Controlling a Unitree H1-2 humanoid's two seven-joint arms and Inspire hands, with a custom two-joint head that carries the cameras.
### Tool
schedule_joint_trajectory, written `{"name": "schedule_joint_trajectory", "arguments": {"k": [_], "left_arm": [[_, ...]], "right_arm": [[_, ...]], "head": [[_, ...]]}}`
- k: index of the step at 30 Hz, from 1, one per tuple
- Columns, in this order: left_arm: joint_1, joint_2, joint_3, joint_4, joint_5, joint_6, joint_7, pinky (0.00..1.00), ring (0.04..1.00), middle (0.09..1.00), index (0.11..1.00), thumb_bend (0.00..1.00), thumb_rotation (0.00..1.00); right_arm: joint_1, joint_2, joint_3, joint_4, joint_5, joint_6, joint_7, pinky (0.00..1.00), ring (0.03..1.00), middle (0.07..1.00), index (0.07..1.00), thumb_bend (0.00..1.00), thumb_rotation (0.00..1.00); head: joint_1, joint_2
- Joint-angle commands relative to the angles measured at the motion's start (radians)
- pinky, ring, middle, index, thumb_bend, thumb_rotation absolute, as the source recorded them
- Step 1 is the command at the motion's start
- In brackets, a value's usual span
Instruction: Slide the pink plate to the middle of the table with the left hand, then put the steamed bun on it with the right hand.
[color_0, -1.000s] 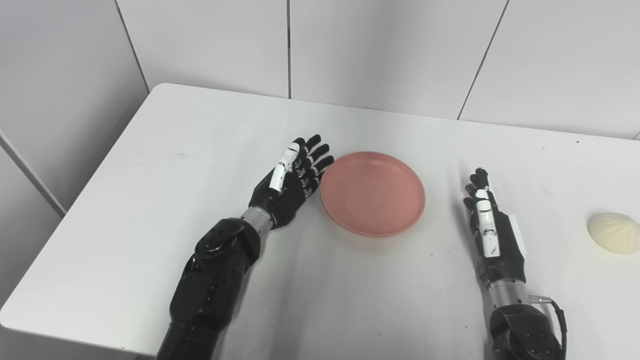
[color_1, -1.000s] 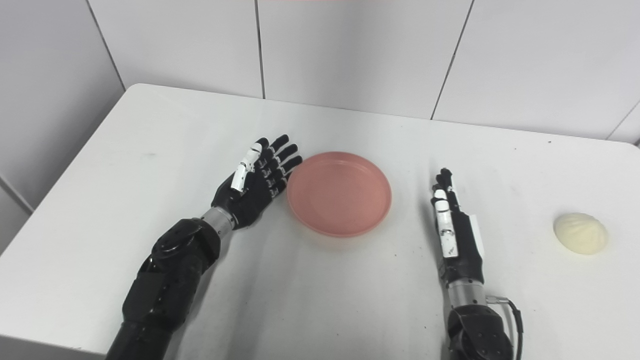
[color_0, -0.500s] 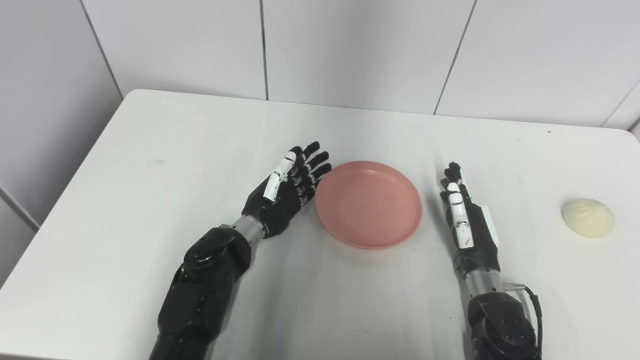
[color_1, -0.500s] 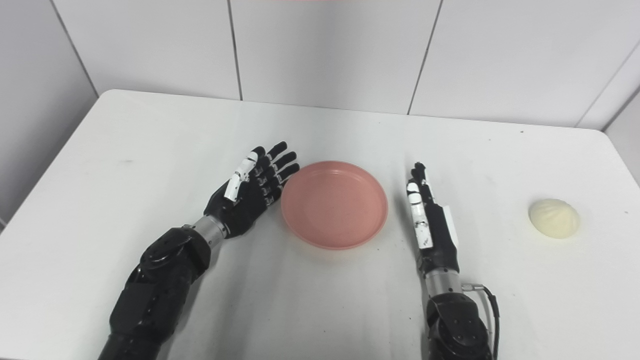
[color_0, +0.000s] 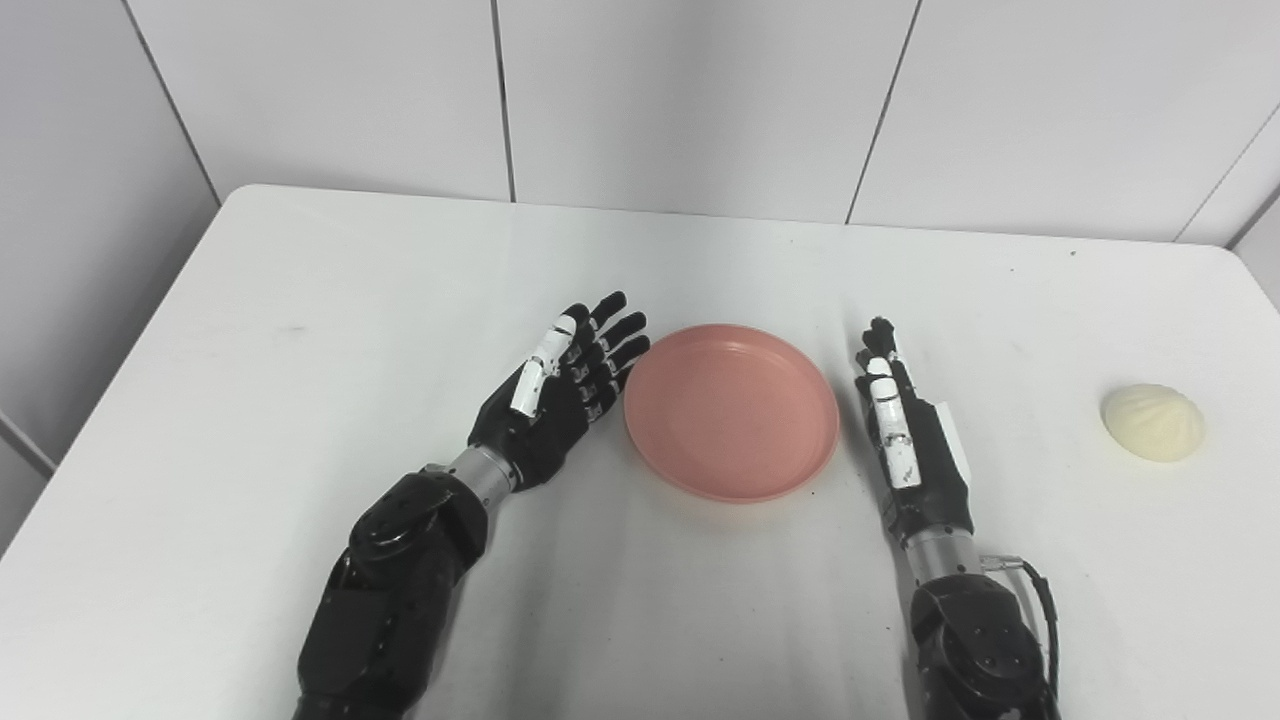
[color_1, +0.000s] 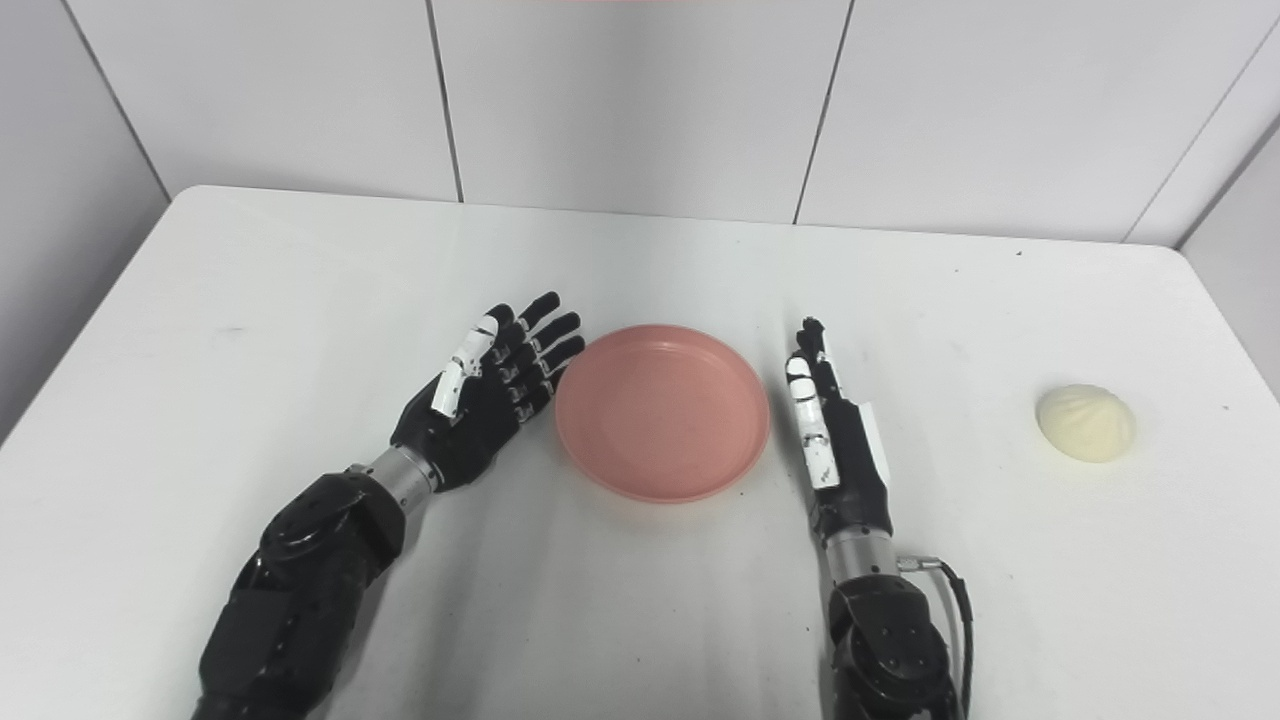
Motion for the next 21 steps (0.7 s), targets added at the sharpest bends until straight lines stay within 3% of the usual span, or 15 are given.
{"name": "schedule_joint_trajectory", "arguments": {"k": [1, 8, 21], "left_arm": [[0.010, 0.000, -0.005, -0.013, 0.018, 0.014, 0.012, 1.00, 0.973, 0.969, 0.971, 0.38, 1.00], [0.025, -0.009, -0.020, -0.035, 0.117, -0.082, 0.048, 0.99, 0.959, 0.963, 0.969, 0.36, 1.00], [0.053, -0.028, -0.021, -0.052, 0.221, -0.175, 0.124, 1.00, 0.964, 0.965, 0.970, 0.40, 1.00]], "right_arm": [[0.033, 0.024, 0.017, 0.028, 0.000, 0.023, 0.000, 1.00, 1.000, 1.000, 1.000, 0.21, 1.00], [0.031, 0.029, 0.016, 0.027, 0.004, 0.029, -0.002, 1.00, 1.000, 1.000, 1.000, 0.20, 1.00], [0.015, 0.039, -0.009, 0.023, -0.004, -0.022, -0.047, 1.00, 1.000, 1.000, 1.000, 0.24, 1.00]], "head": [[0.001, -0.001], [-0.008, -0.002], [-0.048, -0.015]]}}
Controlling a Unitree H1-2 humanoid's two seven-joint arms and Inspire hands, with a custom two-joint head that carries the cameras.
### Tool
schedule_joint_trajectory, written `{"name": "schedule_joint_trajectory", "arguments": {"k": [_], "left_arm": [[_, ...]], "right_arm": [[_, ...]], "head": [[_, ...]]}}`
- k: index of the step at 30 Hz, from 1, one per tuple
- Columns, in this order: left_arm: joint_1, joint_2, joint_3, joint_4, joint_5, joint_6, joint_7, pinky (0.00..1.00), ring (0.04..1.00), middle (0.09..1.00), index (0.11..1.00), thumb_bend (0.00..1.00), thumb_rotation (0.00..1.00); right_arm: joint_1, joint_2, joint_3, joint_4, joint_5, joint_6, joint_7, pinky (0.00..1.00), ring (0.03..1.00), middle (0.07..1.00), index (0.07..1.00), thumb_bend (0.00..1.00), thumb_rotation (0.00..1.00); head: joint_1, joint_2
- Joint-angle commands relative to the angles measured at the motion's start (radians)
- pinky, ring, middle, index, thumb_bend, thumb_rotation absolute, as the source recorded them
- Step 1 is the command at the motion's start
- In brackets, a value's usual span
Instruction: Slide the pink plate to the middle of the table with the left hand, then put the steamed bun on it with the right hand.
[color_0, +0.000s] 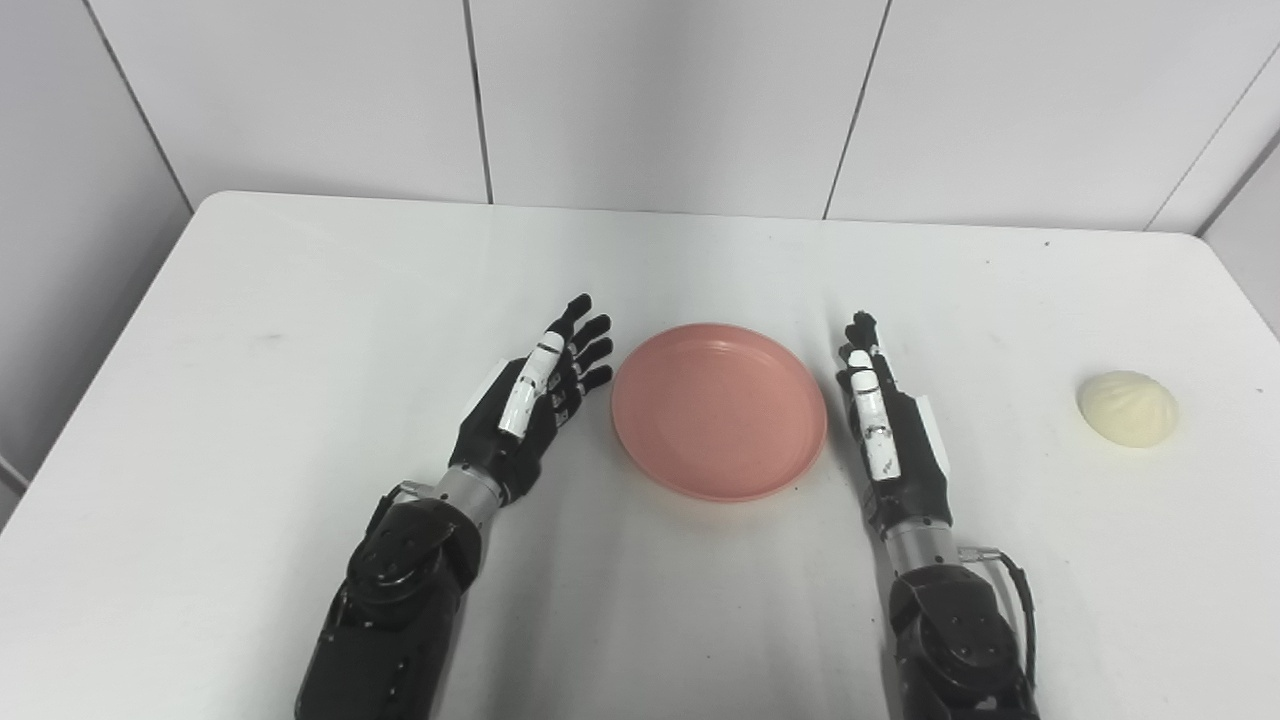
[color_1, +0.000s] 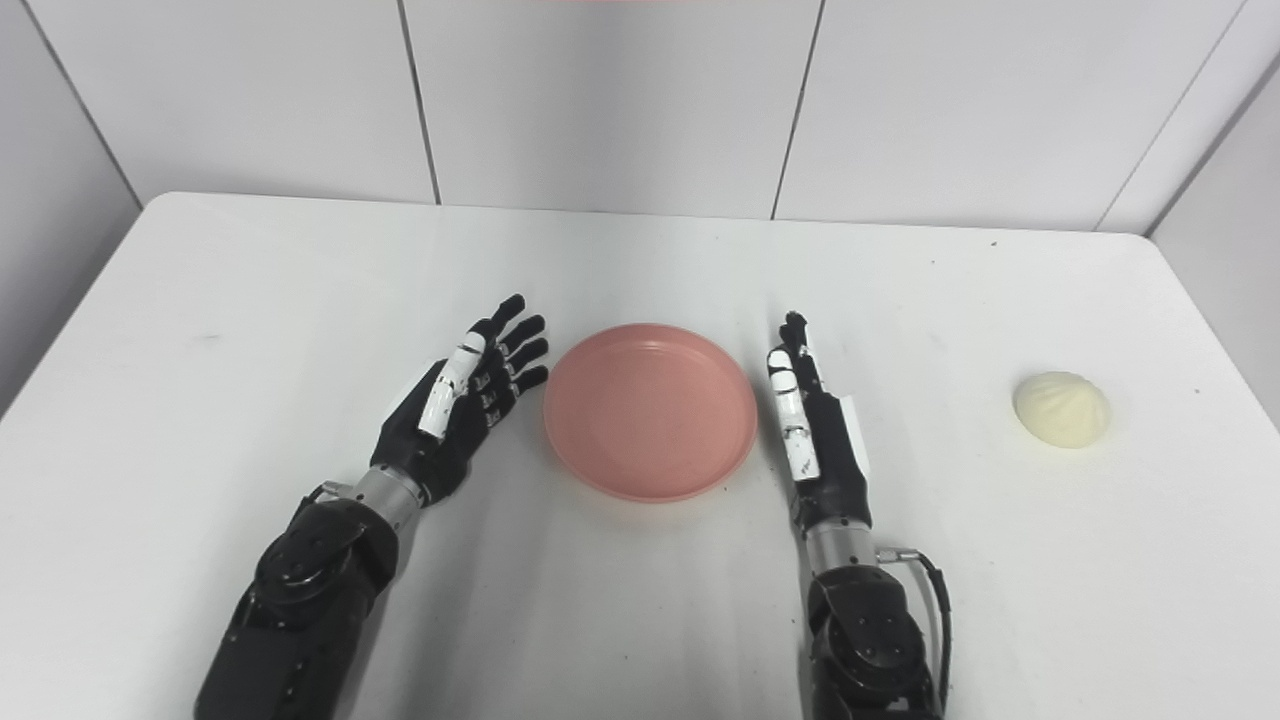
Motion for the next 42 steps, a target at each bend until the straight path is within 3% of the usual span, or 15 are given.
{"name": "schedule_joint_trajectory", "arguments": {"k": [1, 6, 11, 13, 18, 25, 32, 36, 39, 42], "left_arm": [[0.003, 0.003, 0.008, -0.014, 0.021, -0.034, 0.017, 1.00, 0.963, 0.964, 0.970, 0.41, 1.00], [0.022, 0.009, 0.019, -0.002, 0.025, -0.055, 0.019, 1.00, 0.970, 0.965, 0.976, 0.40, 1.00], [0.042, 0.022, 0.032, 0.027, 0.022, -0.064, 0.018, 1.00, 0.976, 0.971, 0.977, 0.40, 1.00], [0.045, 0.026, 0.040, 0.058, 0.025, -0.089, 0.019, 1.00, 0.972, 0.968, 0.973, 0.38, 1.00], [0.036, 0.040, 0.043, 0.145, 0.034, -0.131, 0.013, 0.97, 0.950, 0.956, 0.961, 0.39, 1.00], [0.029, 0.055, 0.053, 0.226, 0.016, -0.170, -0.007, 0.98, 0.956, 0.954, 0.956, 0.35, 1.00], [0.035, 0.069, 0.061, 0.223, 0.010, -0.172, -0.016, 0.96, 0.942, 0.947, 0.948, 0.36, 1.00], [0.035, 0.078, 0.064, 0.222, 0.004, -0.162, -0.029, 0.97, 0.945, 0.953, 0.949, 0.35, 1.00], [0.032, 0.087, 0.067, 0.238, -0.005, -0.171, -0.045, 0.97, 0.945, 0.955, 0.955, 0.35, 1.00], [0.033, 0.090, 0.068, 0.235, -0.010, -0.170, -0.051, 0.96, 0.939, 0.949, 0.948, 0.36, 1.00]], "right_arm": [[0.022, 0.018, -0.006, 0.009, 0.008, -0.017, -0.013, 1.00, 1.000, 1.000, 1.000, 0.23, 1.00], [-0.007, 0.001, -0.035, -0.006, -0.015, -0.081, -0.043, 1.00, 0.981, 0.988, 1.000, 0.25, 1.00], [-0.028, -0.043, -0.049, -0.043, -0.089, -0.060, -0.078, 0.96, 0.942, 0.970, 0.988, 0.54, 1.00], [-0.049, -0.072, -0.055, -0.056, -0.134, -0.062, -0.094, 0.94, 0.929, 0.960, 0.982, 0.59, 1.00], [-0.091, -0.120, -0.066, -0.109, -0.225, -0.059, -0.128, 0.82, 0.790, 0.891, 0.949, 0.64, 0.97], [-0.135, -0.219, -0.079, -0.301, -0.370, 0.053, -0.091, 0.68, 0.748, 0.874, 0.954, 0.60, 0.89], [-0.162, -0.330, -0.100, -0.422, -0.517, 0.188, -0.027, 0.61, 0.724, 0.835, 0.906, 0.71, 0.78], [-0.165, -0.376, -0.110, -0.460, -0.582, 0.251, 0.008, 0.61, 0.725, 0.831, 0.885, 0.75, 0.72], [-0.163, -0.435, -0.132, -0.490, -0.618, 0.320, 0.069, 0.68, 0.781, 0.835, 0.864, 0.79, 0.63], [-0.155, -0.496, -0.142, -0.494, -0.660, 0.358, 0.121, 0.68, 0.796, 0.843, 0.852, 0.79, 0.59]], "head": [[0.001, -0.001], [-0.040, -0.018], [-0.093, -0.032], [-0.125, -0.040], [-0.163, -0.053], [-0.234, -0.069], [-0.288, -0.071], [-0.310, -0.073], [-0.322, -0.072], [-0.332, -0.072]]}}
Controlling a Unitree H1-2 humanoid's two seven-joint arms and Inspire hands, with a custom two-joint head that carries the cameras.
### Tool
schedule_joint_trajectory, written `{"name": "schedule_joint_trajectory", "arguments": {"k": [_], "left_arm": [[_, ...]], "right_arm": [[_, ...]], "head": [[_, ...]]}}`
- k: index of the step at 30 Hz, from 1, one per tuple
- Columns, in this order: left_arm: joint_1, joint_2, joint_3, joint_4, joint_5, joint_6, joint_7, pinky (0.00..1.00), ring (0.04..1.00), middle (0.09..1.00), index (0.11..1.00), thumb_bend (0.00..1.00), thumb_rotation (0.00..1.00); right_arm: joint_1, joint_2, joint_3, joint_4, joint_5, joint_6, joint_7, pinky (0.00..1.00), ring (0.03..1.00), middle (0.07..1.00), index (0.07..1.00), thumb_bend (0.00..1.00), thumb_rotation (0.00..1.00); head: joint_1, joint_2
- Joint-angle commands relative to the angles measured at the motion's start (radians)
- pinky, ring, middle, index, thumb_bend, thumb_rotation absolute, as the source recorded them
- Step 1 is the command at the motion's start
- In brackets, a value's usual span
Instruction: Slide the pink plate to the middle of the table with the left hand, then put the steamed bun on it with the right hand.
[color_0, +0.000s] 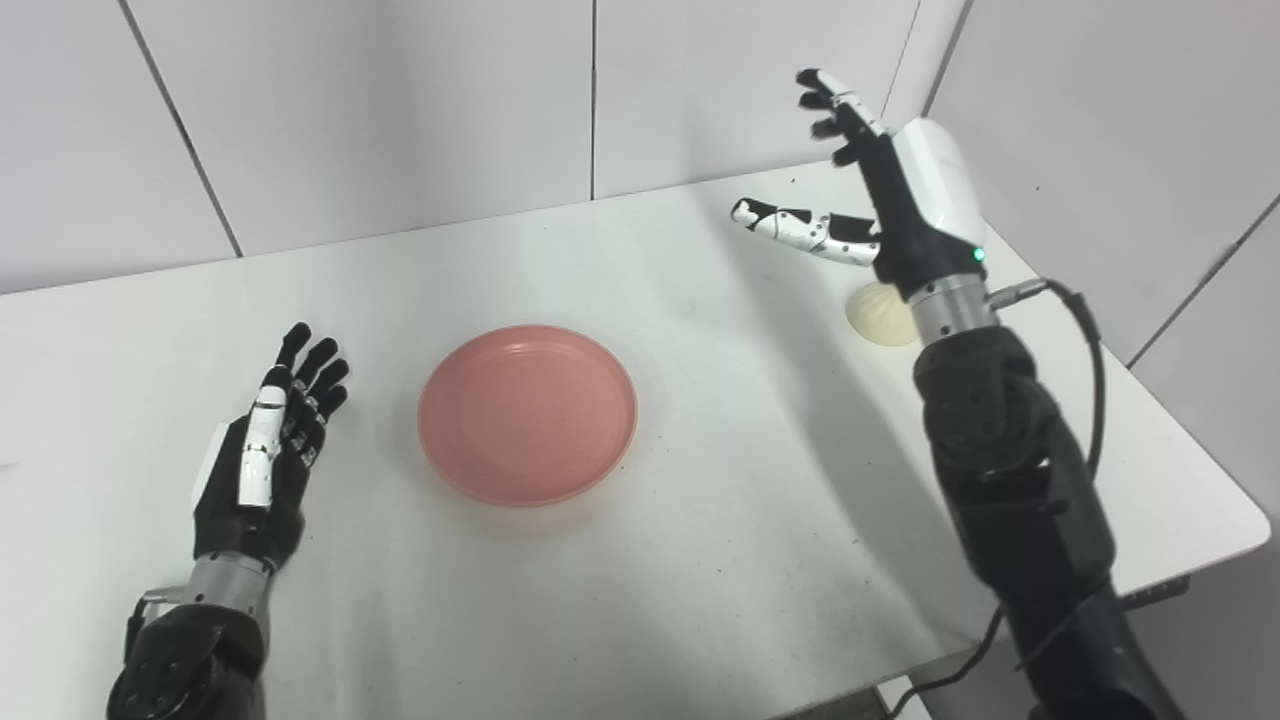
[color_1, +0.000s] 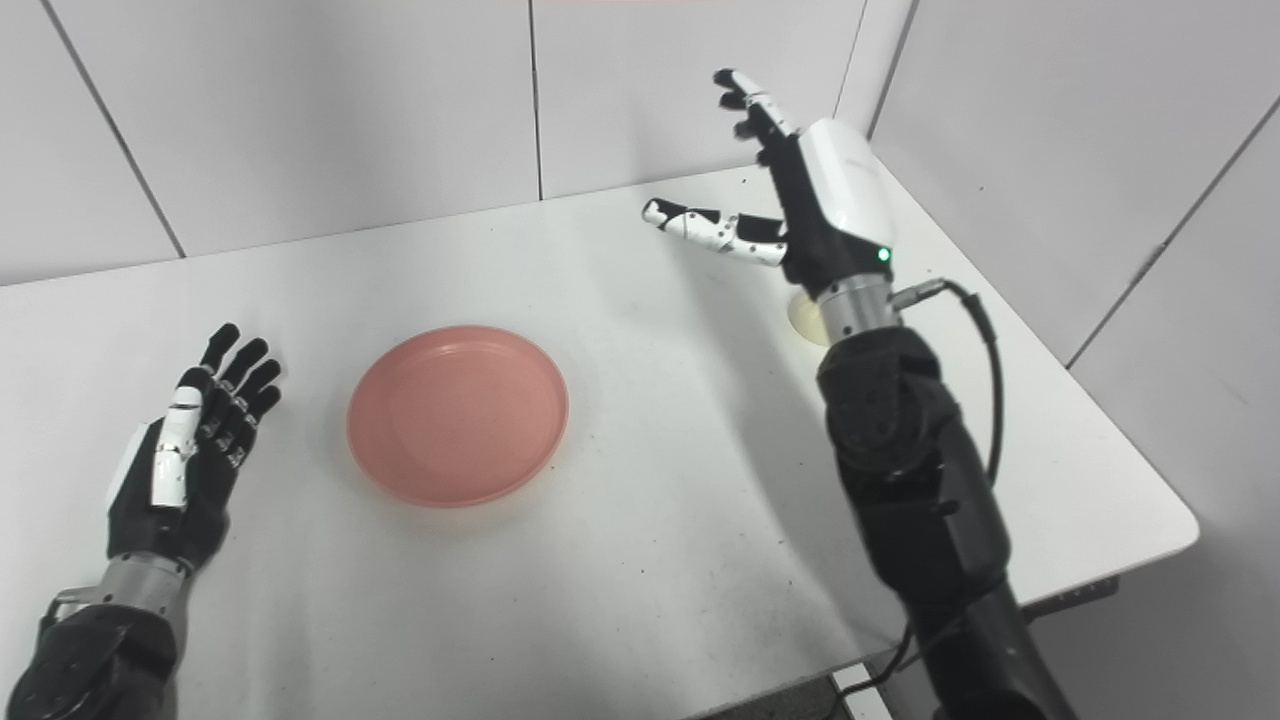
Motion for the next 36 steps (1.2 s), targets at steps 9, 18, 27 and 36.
{"name": "schedule_joint_trajectory", "arguments": {"k": [9, 18, 27, 36], "left_arm": [[0.076, 0.037, 0.011, 0.043, -0.029, 0.052, -0.037, 0.97, 0.956, 0.965, 0.970, 0.37, 1.00], [0.090, 0.041, 0.005, -0.002, -0.032, 0.085, -0.038, 0.98, 0.958, 0.967, 0.968, 0.35, 1.00], [0.095, 0.044, 0.008, -0.003, -0.036, 0.087, -0.041, 0.99, 0.961, 0.968, 0.969, 0.36, 1.00], [0.102, 0.050, 0.004, -0.021, -0.046, 0.096, -0.046, 0.99, 0.963, 0.968, 0.971, 0.36, 1.00]], "right_arm": [[-0.014, -0.191, -0.007, 0.058, -0.099, 0.083, 0.135, 0.68, 0.831, 0.849, 0.830, 0.84, 0.44], [-0.046, -0.231, -0.002, 0.211, -0.065, 0.105, 0.187, 0.70, 0.873, 0.892, 0.840, 0.86, 0.32], [-0.077, -0.244, 0.039, 0.366, -0.039, 0.079, 0.178, 0.70, 0.852, 0.878, 0.853, 0.85, 0.32], [-0.097, -0.231, 0.067, 0.462, -0.015, 0.129, 0.180, 0.70, 0.832, 0.871, 0.856, 0.83, 0.31]], "head": [[-0.032, 0.008], [-0.035, 0.013], [-0.034, 0.015], [-0.039, 0.022]]}}
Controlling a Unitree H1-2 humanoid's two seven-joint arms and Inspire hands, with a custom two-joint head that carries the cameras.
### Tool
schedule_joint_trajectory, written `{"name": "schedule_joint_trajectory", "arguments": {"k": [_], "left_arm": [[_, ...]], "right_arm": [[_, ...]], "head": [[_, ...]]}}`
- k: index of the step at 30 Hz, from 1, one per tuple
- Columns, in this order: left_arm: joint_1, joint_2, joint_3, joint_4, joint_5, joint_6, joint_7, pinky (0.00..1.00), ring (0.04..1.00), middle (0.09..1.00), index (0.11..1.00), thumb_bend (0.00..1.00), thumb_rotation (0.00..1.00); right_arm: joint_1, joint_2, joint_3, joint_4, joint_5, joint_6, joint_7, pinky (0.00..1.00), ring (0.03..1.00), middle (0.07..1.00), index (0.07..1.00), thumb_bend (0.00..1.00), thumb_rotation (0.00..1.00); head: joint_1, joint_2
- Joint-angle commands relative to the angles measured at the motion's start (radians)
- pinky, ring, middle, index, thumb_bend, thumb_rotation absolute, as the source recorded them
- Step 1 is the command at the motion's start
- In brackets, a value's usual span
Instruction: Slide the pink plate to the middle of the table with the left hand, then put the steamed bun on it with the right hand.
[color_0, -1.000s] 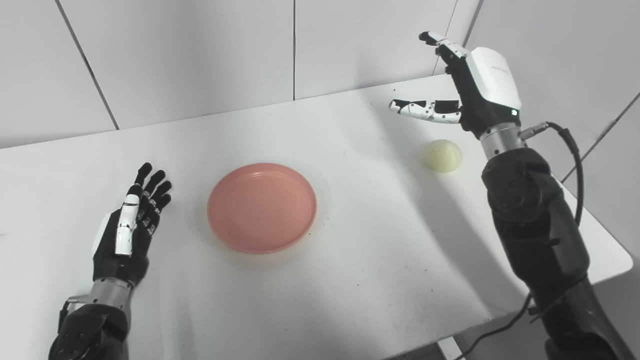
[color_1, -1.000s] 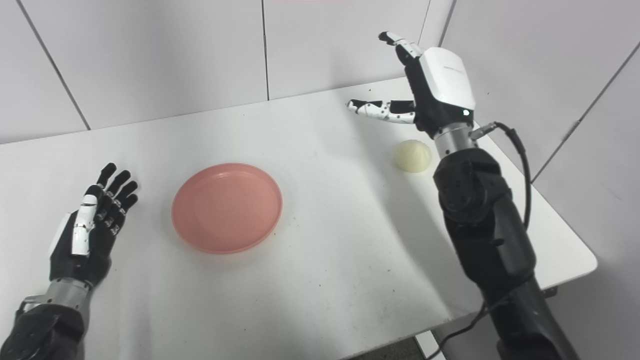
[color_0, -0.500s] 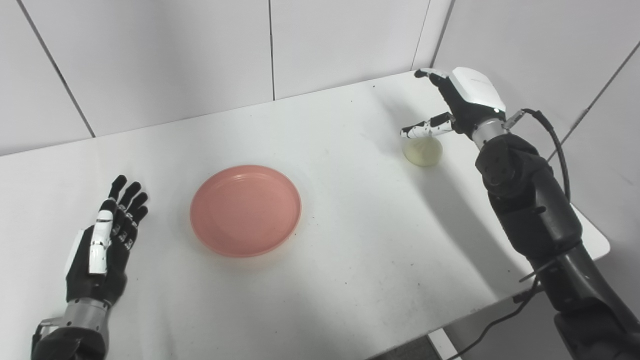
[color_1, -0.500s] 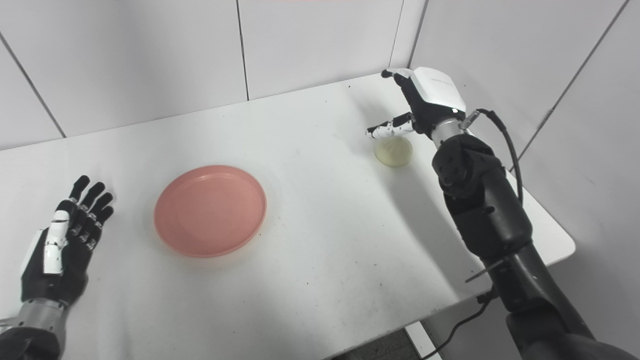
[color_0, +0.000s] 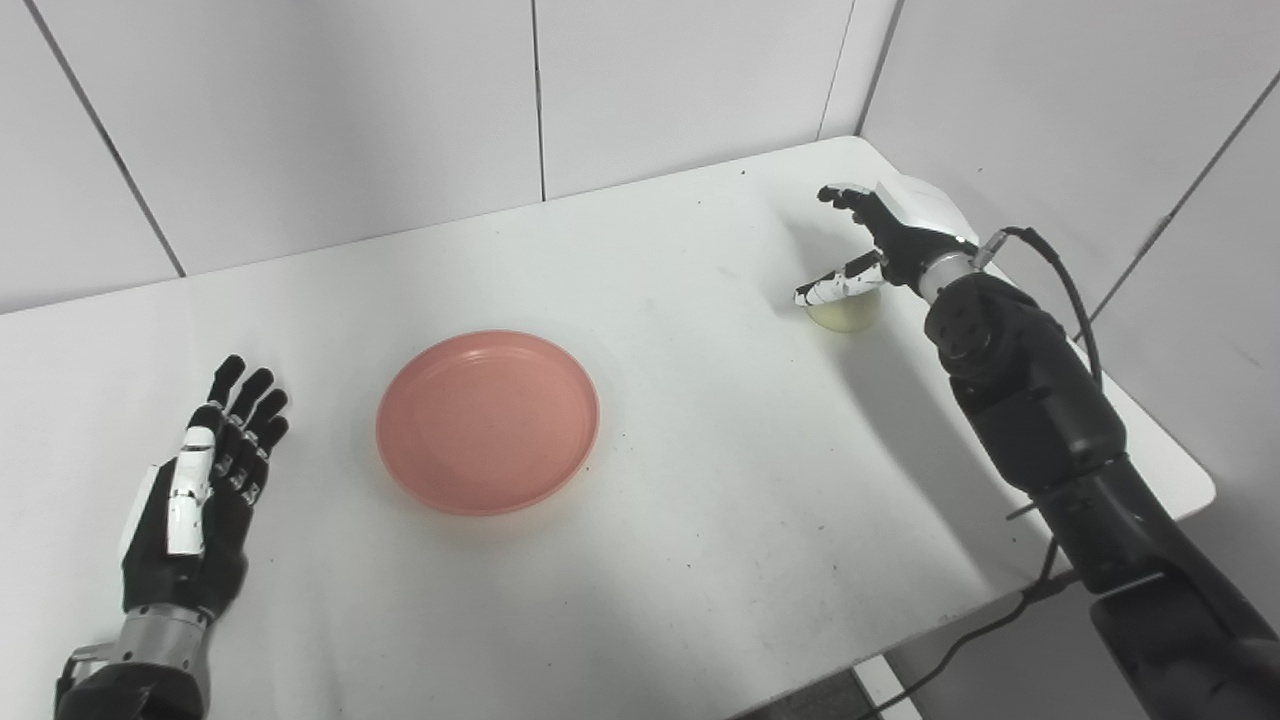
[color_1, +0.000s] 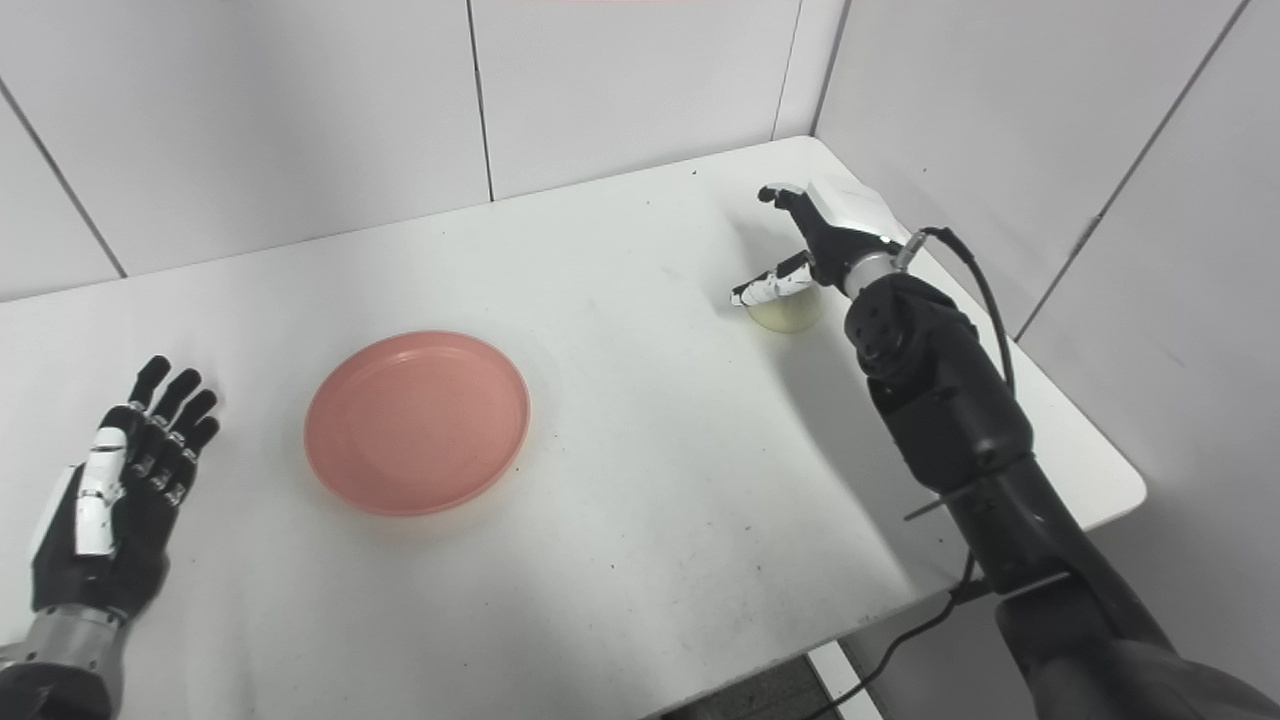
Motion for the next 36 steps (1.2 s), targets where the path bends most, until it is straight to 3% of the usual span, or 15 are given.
{"name": "schedule_joint_trajectory", "arguments": {"k": [1, 8, 17, 36], "left_arm": [[0.061, 0.015, 0.000, 0.036, -0.001, 0.069, 0.000, 0.99, 0.963, 0.968, 0.971, 0.36, 1.00], [0.069, 0.021, -0.003, 0.013, -0.010, 0.086, -0.010, 0.99, 0.966, 0.970, 0.974, 0.37, 1.00], [0.078, 0.026, -0.008, -0.001, -0.011, 0.085, -0.009, 0.99, 0.960, 0.963, 0.967, 0.36, 1.00], [0.085, 0.028, -0.006, -0.035, -0.019, 0.111, -0.004, 0.99, 0.963, 0.967, 0.973, 0.36, 1.00]], "right_arm": [[-0.039, -0.028, -0.006, -0.004, 0.003, 0.018, -0.023, 0.70, 0.839, 0.876, 0.856, 0.83, 0.31], [-0.032, -0.035, 0.002, 0.028, 0.028, 0.020, -0.026, 0.69, 0.836, 0.897, 0.863, 0.83, 0.32], [-0.035, -0.038, 0.002, 0.024, -0.019, 0.034, 0.030, 0.71, 0.858, 0.913, 0.865, 0.83, 0.32], [-0.049, -0.047, 0.010, 0.063, -0.115, 0.034, 0.132, 0.69, 0.819, 0.857, 0.835, 0.83, 0.30]], "head": [[-0.002, 0.002], [-0.005, 0.009], [-0.007, 0.019], [-0.009, 0.033]]}}
